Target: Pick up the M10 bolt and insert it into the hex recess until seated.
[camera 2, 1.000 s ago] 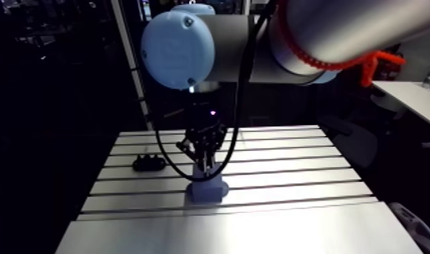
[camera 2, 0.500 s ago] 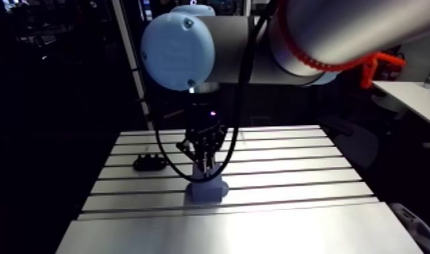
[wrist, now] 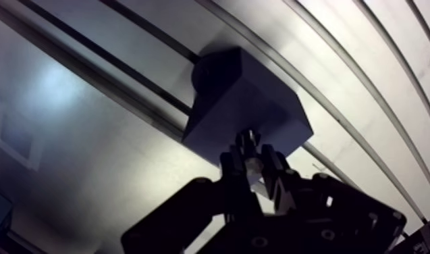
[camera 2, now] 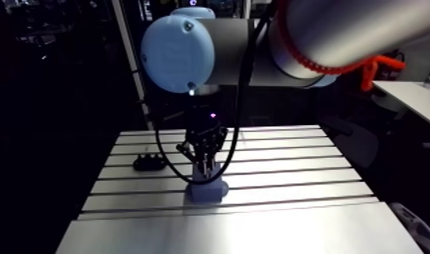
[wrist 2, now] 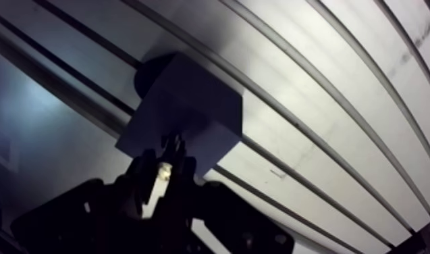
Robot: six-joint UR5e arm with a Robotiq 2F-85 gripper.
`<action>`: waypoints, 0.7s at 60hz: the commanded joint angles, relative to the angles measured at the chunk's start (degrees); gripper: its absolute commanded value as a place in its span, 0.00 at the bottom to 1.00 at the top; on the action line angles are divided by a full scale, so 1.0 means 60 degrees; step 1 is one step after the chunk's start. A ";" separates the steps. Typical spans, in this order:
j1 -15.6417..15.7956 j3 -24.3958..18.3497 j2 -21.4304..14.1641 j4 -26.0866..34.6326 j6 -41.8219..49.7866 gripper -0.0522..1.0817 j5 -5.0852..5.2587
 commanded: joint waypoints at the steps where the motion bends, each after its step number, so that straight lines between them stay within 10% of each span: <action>1: 0.0012 0.0064 -0.0012 -0.0023 -0.0037 0.23 -0.0031; 2: -0.0001 0.0068 -0.0014 -0.0025 -0.0052 0.06 -0.0033; 4: 0.0010 0.0069 -0.0039 -0.0025 -0.0079 0.05 -0.0020; 42: -0.0047 0.0069 -0.0104 -0.0040 -0.0467 0.05 -0.0018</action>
